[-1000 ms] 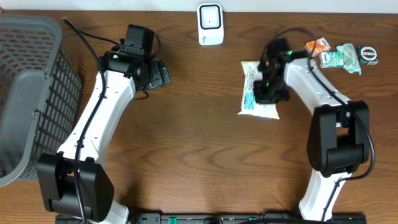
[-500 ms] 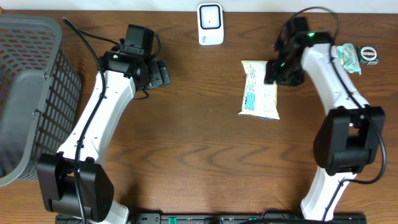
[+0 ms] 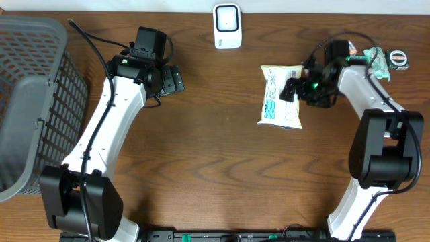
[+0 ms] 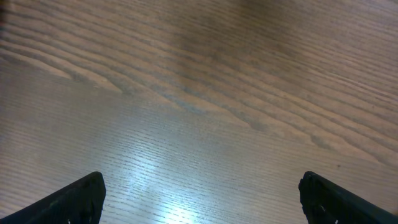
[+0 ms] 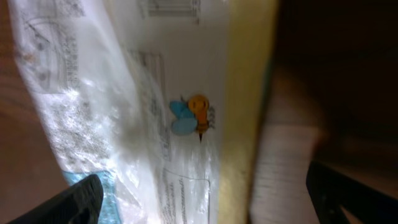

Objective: Scan the item barcode

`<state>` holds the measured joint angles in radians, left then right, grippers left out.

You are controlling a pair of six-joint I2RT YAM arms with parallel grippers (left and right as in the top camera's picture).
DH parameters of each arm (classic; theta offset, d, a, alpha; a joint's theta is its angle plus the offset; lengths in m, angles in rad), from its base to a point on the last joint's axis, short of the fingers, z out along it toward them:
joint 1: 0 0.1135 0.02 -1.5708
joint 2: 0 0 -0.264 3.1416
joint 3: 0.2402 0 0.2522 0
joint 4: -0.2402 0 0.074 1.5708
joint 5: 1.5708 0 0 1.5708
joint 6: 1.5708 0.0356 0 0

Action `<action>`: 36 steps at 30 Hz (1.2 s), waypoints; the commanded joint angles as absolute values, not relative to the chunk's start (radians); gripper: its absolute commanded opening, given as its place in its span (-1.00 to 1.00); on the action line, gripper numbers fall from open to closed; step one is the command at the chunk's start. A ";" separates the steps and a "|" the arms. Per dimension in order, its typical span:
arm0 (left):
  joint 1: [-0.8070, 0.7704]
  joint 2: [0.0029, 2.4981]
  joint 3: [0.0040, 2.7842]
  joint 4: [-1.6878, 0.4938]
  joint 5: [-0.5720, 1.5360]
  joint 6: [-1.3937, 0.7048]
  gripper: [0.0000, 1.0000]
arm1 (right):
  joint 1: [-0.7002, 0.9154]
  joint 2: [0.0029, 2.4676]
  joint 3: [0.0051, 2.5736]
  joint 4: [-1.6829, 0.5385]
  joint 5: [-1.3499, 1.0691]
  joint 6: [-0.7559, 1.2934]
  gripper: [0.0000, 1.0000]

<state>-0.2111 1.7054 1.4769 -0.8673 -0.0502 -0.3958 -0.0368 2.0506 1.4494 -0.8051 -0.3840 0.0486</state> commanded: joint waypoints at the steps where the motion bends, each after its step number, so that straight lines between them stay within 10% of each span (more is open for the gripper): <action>1: -0.208 1.706 1.476 -0.870 -0.052 -0.398 0.96 | -0.035 2.043 1.332 -0.696 -0.502 0.086 0.89; 3: -0.208 1.706 1.476 -0.870 -0.052 -0.398 0.95 | -0.028 2.043 1.285 -0.635 -0.535 0.085 0.60; 8: -0.208 1.706 1.476 -0.870 -0.052 -0.398 0.96 | -0.019 2.041 1.264 -0.591 -0.584 0.085 -0.98; 19: -0.208 1.706 1.476 -0.870 -0.052 -0.398 0.96 | 0.014 1.946 1.433 -0.603 -0.585 0.084 -0.97; 31: -0.208 1.706 1.476 -0.870 -0.052 -0.398 0.96 | 0.376 1.837 1.454 -0.729 0.867 0.074 -0.98; 36: -0.208 1.706 1.476 -0.870 -0.052 -0.398 0.96 | 0.437 1.876 1.449 -0.720 0.973 0.073 -0.98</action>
